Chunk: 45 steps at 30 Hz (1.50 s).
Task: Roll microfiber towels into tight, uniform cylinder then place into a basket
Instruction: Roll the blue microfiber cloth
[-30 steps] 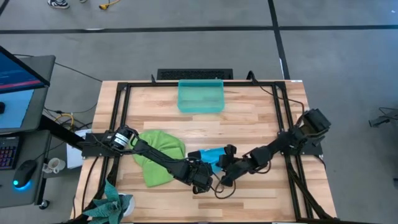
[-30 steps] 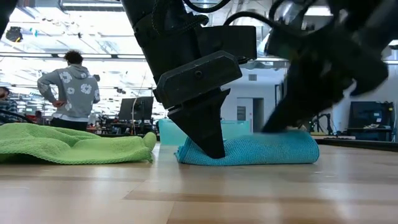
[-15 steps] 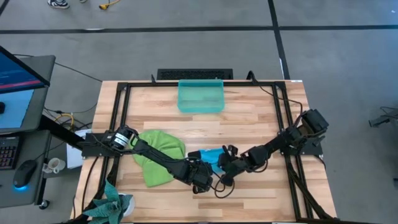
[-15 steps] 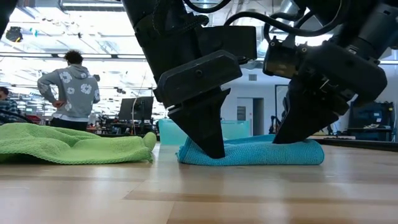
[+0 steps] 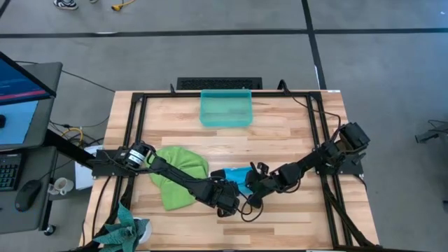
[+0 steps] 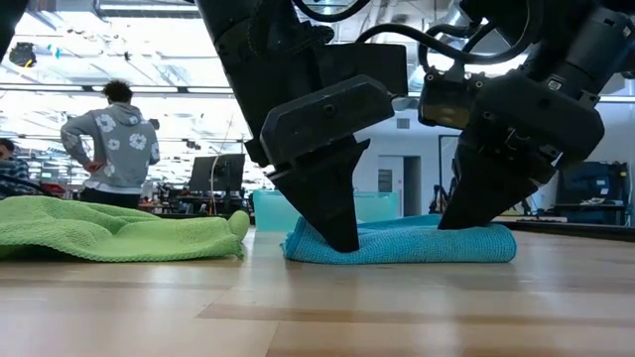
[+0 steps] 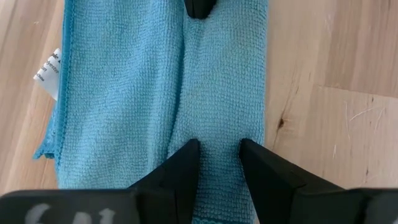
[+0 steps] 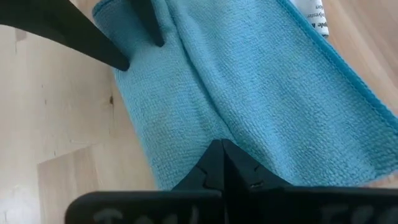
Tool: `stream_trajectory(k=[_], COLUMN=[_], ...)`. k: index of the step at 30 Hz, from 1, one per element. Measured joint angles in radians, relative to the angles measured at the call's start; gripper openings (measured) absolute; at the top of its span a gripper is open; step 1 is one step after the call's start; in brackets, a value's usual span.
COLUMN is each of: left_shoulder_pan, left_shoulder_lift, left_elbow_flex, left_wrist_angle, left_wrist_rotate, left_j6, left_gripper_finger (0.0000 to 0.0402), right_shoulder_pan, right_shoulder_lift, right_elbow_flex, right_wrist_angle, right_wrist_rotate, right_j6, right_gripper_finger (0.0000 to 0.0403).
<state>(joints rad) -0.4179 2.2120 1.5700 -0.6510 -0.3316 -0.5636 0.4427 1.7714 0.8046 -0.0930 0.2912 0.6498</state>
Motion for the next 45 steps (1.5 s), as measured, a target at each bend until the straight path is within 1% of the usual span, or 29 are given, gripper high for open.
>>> stream_trajectory(k=[5, 7, 13, 17, 21, 24, 26, 29, 31, 34, 36, 39, 45], left_shoulder_pan=[0.000, 0.000, -0.003, -0.003, -0.002, -0.002, -0.002, -0.003, -0.005, -0.018, -0.025, -0.027, -0.026], left_shoulder_lift=[0.000, 0.000, -0.001, -0.001, -0.001, -0.001, -0.001, -0.001, -0.001, -0.001, -0.002, -0.001, 0.000], left_elbow_flex=[0.000, 0.000, 0.000, 0.000, 0.000, 0.000, 0.000, 0.000, 0.000, 0.000, 0.000, 0.000, 0.005], left_wrist_angle=[-0.004, -0.004, -0.014, -0.014, -0.015, -0.015, -0.015, -0.016, -0.017, -0.019, -0.017, -0.009, -0.008], left_wrist_rotate=[0.003, 0.004, 0.013, 0.013, 0.013, 0.013, 0.013, 0.018, 0.025, 0.026, 0.029, 0.027, 0.014], left_j6=[-0.017, -0.018, -0.015, -0.013, -0.010, 0.004, 0.025, 0.071, 0.107, 0.191, 0.259, 0.334, 0.357], left_gripper_finger=[0.0119, 0.0119, 0.0119, 0.0119, 0.0119, 0.0119, 0.0119, 0.0119, 0.0119, 0.0119, 0.0119, 0.0119, 0.0119], right_shoulder_pan=[0.008, 0.017, 0.048, 0.092, 0.190, 0.289, 0.355, 0.433, 0.464, 0.478, 0.476, 0.460, 0.428], right_shoulder_lift=[-0.051, -0.070, -0.141, -0.216, -0.295, -0.318, -0.306, -0.250, -0.201, -0.126, -0.085, -0.024, 0.061], right_elbow_flex=[-0.006, -0.009, -0.010, -0.009, -0.008, -0.008, -0.006, -0.006, -0.005, 0.016, 0.037, 0.067, 0.130], right_wrist_angle=[-0.079, -0.117, -0.244, -0.313, -0.312, -0.261, -0.206, -0.116, -0.044, -0.005, -0.003, -0.004, -0.004], right_wrist_rotate=[-0.001, 0.017, 0.101, 0.195, 0.265, 0.302, 0.341, 0.395, 0.420, 0.437, 0.469, 0.521, 0.520], right_j6=[0.002, 0.016, 0.056, 0.056, -0.068, -0.181, -0.262, -0.418, -0.555, -0.710, -0.750, -0.755, -0.755], right_gripper_finger=[0.0015, 0.0014, 0.0017, 0.0015, 0.0017, 0.0021, 0.0021, 0.0019, 0.0018, 0.0018, 0.0023, 0.0035, 0.0077])
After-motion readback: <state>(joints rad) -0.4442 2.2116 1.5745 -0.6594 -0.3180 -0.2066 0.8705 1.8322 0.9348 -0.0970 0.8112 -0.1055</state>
